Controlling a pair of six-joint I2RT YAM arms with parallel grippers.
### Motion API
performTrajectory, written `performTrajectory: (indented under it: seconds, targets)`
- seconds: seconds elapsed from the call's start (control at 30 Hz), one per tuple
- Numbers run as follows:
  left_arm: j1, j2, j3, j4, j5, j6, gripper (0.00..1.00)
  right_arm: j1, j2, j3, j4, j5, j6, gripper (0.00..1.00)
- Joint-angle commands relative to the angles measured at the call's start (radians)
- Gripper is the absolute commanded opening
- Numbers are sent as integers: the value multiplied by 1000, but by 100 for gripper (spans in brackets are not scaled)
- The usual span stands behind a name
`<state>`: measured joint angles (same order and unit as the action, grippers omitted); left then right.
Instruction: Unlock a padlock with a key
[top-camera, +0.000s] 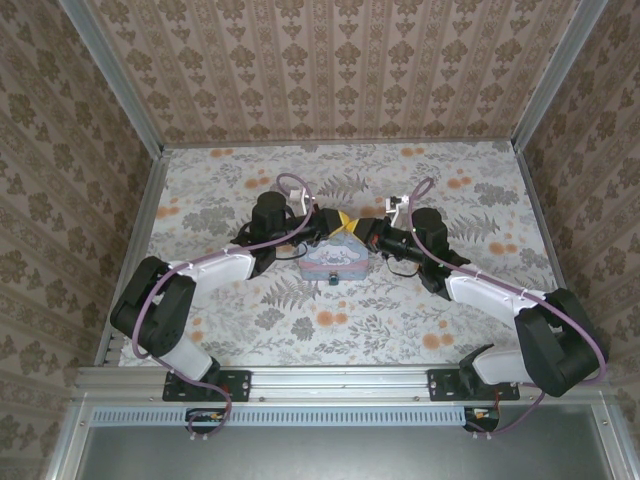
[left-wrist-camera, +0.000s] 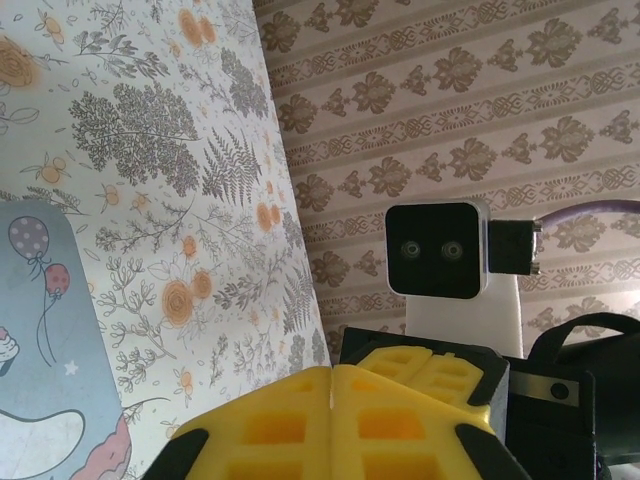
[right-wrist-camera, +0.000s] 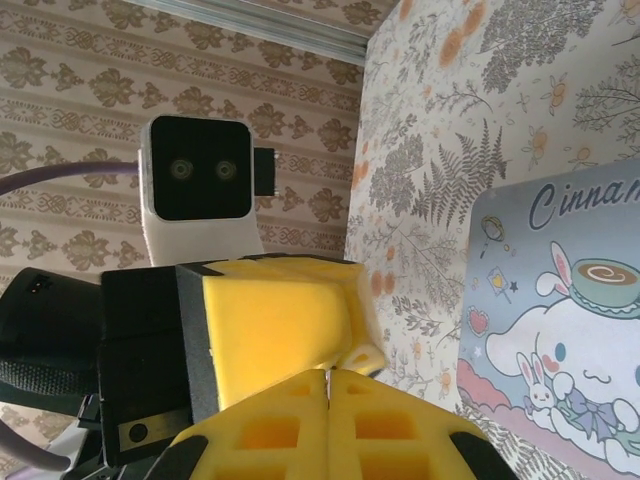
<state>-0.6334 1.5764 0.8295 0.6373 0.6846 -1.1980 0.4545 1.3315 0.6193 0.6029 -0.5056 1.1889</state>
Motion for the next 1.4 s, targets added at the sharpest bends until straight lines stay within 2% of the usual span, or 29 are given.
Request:
performTrajectory:
  seconds: [0.0,0.07,0.1,0.13,0.27,0.53,0.63,0.73,0.93,1.1,1.37]
  targets:
    - [-9,14,6,25,19,6,0,-4,13,-7,44,-11,13,0]
    - [-9,13,8,22,16,8,0,-9,6,-13,43,-10,14,3]
    - [-9,12,6,19,11,11,0,-16,-1,-20,42,-8,14,15]
    - [-9,8,6,14,7,16,0,-23,-9,-28,40,-3,14,22]
    - [-6,-12,16,-31,-8,62,0,-76,-70,-71,10,11,10,42]
    - [11,-62,99,-258,-35,286,0,-136,-109,-54,-87,11,-79,61]
    - [12,-74,130,-304,-78,364,0,-137,-76,-46,-20,15,-91,62]
    - [14,-74,151,-308,-91,405,0,-138,-8,-46,157,-11,-61,59]
    - [17,-71,155,-255,-124,421,0,-134,122,-30,427,-14,8,57]
    - [18,-69,136,-164,-155,401,0,-110,176,-29,548,24,37,57]
    - [18,-55,99,-16,-212,274,0,-47,249,-24,708,80,67,51]
